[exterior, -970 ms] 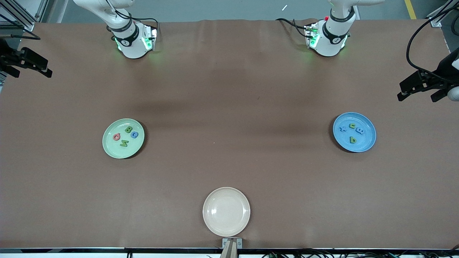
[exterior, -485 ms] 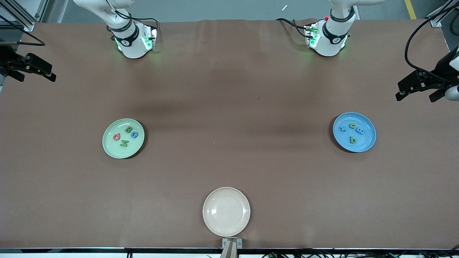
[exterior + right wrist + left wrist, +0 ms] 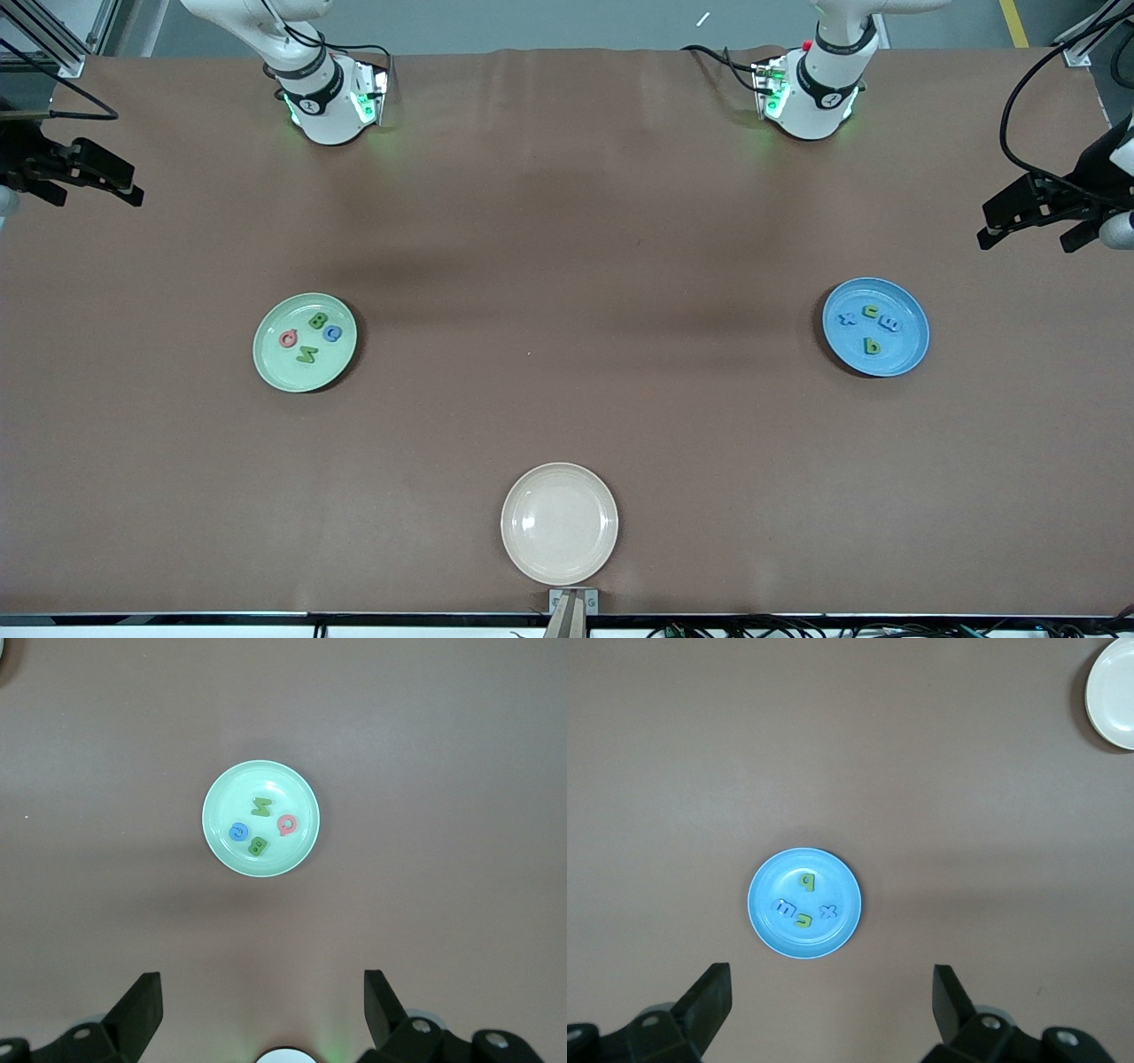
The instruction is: Sort upper and lower case letters into plates
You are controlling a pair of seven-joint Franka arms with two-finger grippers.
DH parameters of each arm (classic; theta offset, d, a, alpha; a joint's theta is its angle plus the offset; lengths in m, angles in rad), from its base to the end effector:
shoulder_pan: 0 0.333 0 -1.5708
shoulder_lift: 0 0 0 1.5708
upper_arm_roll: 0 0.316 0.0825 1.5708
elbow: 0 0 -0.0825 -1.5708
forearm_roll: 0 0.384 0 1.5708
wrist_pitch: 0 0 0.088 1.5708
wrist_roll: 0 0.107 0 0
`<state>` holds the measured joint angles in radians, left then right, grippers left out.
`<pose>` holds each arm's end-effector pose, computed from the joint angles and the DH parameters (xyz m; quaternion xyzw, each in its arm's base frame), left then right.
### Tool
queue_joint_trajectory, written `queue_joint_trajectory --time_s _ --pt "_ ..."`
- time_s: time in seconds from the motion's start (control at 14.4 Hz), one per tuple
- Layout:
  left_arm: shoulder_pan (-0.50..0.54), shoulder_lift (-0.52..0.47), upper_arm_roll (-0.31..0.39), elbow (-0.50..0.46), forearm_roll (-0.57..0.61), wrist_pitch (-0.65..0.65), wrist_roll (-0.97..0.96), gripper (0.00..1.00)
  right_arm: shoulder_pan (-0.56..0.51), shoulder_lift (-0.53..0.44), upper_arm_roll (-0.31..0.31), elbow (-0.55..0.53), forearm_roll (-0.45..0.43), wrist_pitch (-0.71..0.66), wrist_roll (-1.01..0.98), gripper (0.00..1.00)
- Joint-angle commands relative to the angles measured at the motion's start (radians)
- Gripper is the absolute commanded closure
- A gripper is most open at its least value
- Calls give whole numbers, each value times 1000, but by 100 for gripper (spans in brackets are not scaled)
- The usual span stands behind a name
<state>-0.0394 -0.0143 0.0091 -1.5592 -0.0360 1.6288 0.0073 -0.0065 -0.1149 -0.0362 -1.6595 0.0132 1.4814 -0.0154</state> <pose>0.5560 -0.0205 0.6434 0.9988 -0.0185 0.0417 0.0185 0.5081 -0.0213 0.6365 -0.9994 0.0131 0.0314 0.0096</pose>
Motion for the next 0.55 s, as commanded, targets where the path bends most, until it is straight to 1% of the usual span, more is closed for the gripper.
queue_joint_trajectory --time_s 0.0,0.49 --pt "4 -7 -6 5 13 3 14 0 -1 -22 -1 -25 -3 14 -1 0" --pt "1 -7 -6 5 13 2 16 0 3 -23 1 -39 -3 20 -1 0"
